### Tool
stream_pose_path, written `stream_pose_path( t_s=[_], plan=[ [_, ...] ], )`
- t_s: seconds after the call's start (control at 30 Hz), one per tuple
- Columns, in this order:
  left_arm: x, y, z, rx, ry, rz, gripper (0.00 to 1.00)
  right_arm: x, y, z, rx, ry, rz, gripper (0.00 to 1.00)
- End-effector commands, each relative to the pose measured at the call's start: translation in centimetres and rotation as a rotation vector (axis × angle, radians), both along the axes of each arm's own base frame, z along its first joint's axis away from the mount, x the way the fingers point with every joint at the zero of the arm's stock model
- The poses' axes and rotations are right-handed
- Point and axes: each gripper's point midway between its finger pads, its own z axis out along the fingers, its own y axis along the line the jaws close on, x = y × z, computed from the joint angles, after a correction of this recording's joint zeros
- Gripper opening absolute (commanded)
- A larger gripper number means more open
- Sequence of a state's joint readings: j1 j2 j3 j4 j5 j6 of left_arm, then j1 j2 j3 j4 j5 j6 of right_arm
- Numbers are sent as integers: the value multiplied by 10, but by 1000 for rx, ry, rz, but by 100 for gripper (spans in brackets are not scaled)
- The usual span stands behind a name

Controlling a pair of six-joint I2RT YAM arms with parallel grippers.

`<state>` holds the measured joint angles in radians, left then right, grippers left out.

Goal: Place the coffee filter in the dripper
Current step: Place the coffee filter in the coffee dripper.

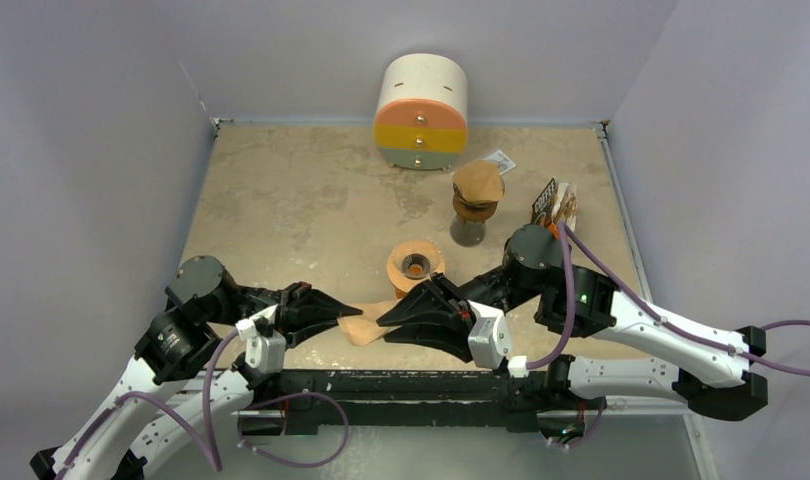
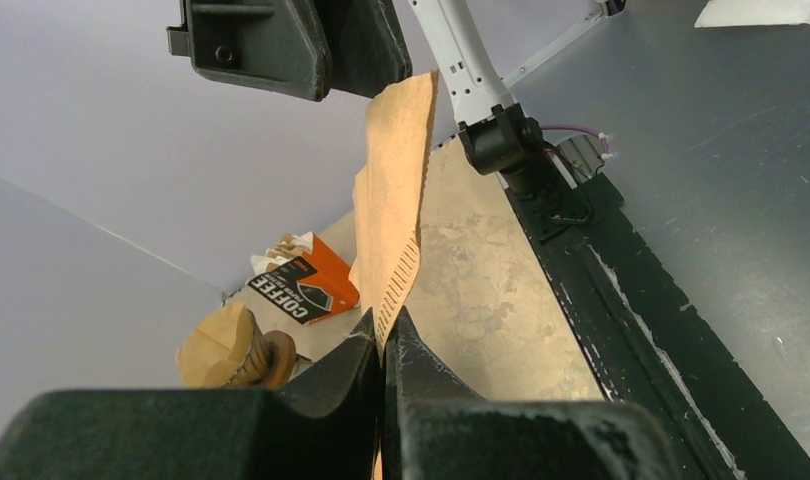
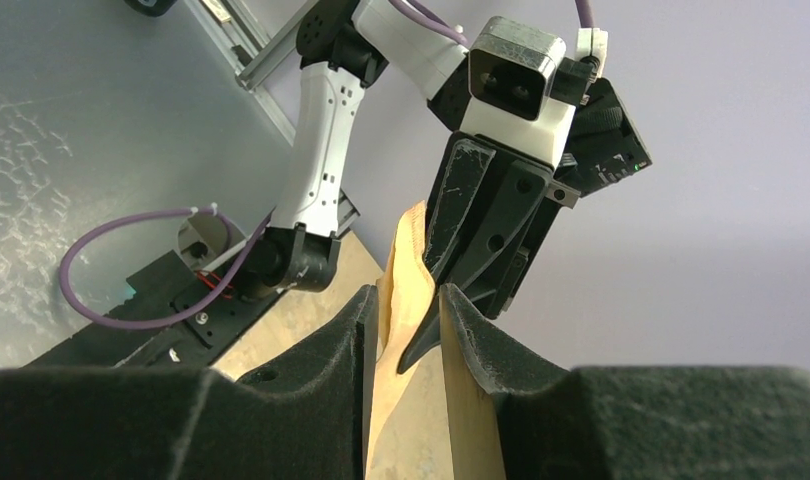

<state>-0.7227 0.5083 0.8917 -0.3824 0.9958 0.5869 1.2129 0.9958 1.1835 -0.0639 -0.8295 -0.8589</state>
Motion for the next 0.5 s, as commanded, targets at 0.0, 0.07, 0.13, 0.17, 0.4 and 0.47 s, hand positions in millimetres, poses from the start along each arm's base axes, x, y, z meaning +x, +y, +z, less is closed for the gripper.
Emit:
stream_pose_path(
  t_s=[0.0,0.07,0.13,0.17,0.4,0.47],
  plan=[
    [-6,0,12,-21,-20,-34,0,-3,-1,15,46,-27,8,32],
    [-6,0,12,-18,-19,-34,0,-2,0,16,47,-28,3,30],
    [-7,0,11,-15,-18,-39,0,-2,0,15,44,-28,1,27],
    [-7,0,11,-16,-19,-39,0,-1,0,15,43,-28,-1,25],
    [-8,0,11,-14,-19,-45,0,0,2,12,31,-27,-6,17],
    [-9,1,11,-13,-18,-48,0,1,3,11,29,-28,-10,16]
  ],
)
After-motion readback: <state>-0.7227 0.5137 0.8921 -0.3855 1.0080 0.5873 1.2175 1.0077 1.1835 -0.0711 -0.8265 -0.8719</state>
